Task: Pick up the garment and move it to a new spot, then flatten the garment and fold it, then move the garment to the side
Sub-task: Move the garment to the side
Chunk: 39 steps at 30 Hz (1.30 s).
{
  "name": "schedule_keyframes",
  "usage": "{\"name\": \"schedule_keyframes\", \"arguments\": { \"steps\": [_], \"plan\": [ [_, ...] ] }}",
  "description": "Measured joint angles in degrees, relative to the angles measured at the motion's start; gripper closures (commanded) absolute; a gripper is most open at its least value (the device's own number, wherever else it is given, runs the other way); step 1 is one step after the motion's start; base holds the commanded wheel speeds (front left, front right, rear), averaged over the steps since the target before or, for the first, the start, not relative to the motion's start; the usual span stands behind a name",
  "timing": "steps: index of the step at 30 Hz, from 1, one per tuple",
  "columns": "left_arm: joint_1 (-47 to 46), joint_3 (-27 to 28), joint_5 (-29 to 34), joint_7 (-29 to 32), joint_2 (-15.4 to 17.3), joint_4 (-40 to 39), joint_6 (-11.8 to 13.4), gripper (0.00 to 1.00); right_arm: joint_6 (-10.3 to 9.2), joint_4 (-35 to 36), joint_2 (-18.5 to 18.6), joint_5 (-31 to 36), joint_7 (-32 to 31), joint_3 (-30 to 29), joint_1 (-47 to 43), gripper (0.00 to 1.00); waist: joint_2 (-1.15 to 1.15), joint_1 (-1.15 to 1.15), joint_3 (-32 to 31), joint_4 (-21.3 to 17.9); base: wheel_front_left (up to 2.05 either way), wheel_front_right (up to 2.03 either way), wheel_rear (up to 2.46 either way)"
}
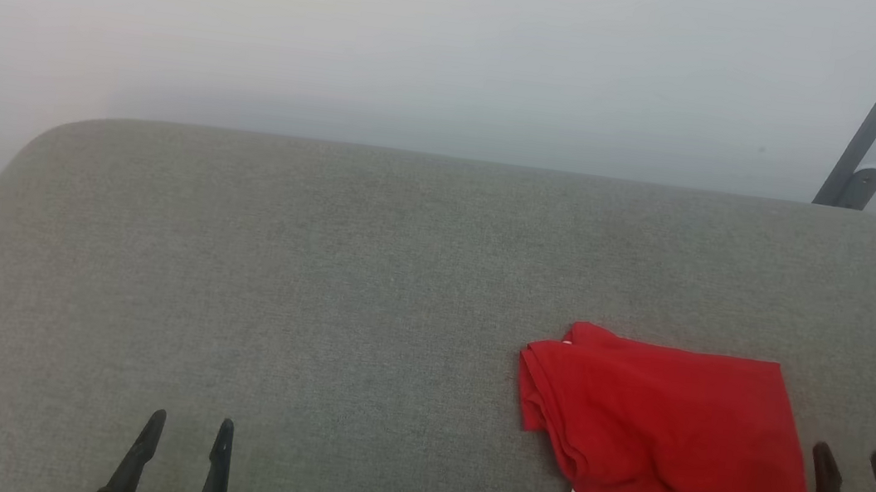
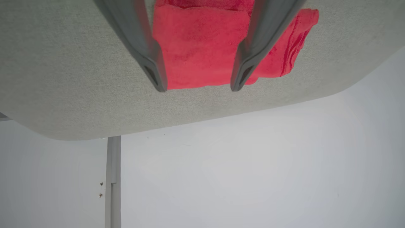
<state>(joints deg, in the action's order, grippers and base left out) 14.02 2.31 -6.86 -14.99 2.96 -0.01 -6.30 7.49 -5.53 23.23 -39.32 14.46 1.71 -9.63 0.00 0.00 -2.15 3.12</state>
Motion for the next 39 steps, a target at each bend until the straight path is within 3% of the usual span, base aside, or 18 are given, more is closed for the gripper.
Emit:
{"name": "schedule_keyframes", "arguments": {
  "steps": [7, 15, 20, 25, 31, 32, 33, 34, 35, 39],
  "plan": [
    [-1.2, -1.4, -0.3, 0.0, 0.0, 0.3, 0.3, 0.0, 0.0, -3.3, 5.0, 2.7, -8.1, 1.8, 7.4, 0.0, 0.0, 0.0, 0.7, -0.2, 0.0, 0.0, 0.0],
    [-6.5, -4.7, -0.4, 0.0, 0.0, 1.7, -0.1, 0.0, 0.01, -11.0, 12.8, -4.3, -35.6, 9.4, 19.8, 0.0, 0.0, 0.0, 4.0, 0.3, 0.0, 0.0, 0.0],
    [-10.8, -6.8, -0.7, 0.0, 0.0, 2.2, 0.0, 0.0, 0.03, -16.5, 15.5, -8.2, -48.0, 11.9, 26.5, 0.0, 0.0, 0.0, 7.6, 1.0, 0.0, 0.0, 0.0],
    [-13.9, -8.6, -1.1, 0.0, 0.0, 2.7, 0.6, 0.0, 0.01, -19.7, 15.7, -10.1, -52.3, 14.7, 31.7, 0.0, 0.0, 0.0, 11.6, 1.7, 0.0, 0.0, 0.0],
    [-17.8, -10.9, 1.2, 0.0, 0.0, 2.9, 1.0, 0.0, 0.07, -20.4, 16.3, -10.9, -52.6, 20.9, 35.6, 0.0, 0.0, 0.0, 16.0, 2.0, 0.0, 0.0, 0.0],
    [-18.3, -11.4, 1.3, 0.0, 0.0, 2.8, 1.0, 0.0, 0.07, -20.6, 16.3, -11.4, -52.1, 21.3, 35.9, 0.14, 0.0, 0.0, 16.6, 2.0, 0.0, 0.0, 0.0],
    [-18.7, -11.7, 1.3, 0.0, 0.0, 2.6, 1.0, 0.0, 0.07, -20.8, 16.4, -12.0, -51.6, 21.8, 36.4, 0.6, 0.0, 0.0, 17.1, 1.9, 0.0, 0.0, 0.0],
    [-19.0, -11.8, 1.2, 0.0, -0.1, 2.3, 1.0, 0.0, 0.07, -20.8, 16.5, -12.5, -51.1, 22.4, 37.0, 0.93, 0.0, 0.0, 17.5, 1.8, 0.0, 0.0, 0.0],
    [-19.2, -11.8, 0.8, 0.0, -0.1, 1.8, 1.0, 0.0, 0.07, -20.9, 16.6, -12.9, -50.3, 22.9, 37.4, 1.0, 0.0, 0.0, 17.8, 1.5, 0.0, 0.0, 0.0],
    [-20.0, -11.4, 1.2, 0.0, 0.0, 0.9, 1.0, 0.0, 0.15, -21.2, 16.4, -14.7, -45.7, 24.2, 38.2, 1.0, 0.0, 0.0, 18.2, 0.0, 0.0, 0.0, 0.0]
  ]
}}
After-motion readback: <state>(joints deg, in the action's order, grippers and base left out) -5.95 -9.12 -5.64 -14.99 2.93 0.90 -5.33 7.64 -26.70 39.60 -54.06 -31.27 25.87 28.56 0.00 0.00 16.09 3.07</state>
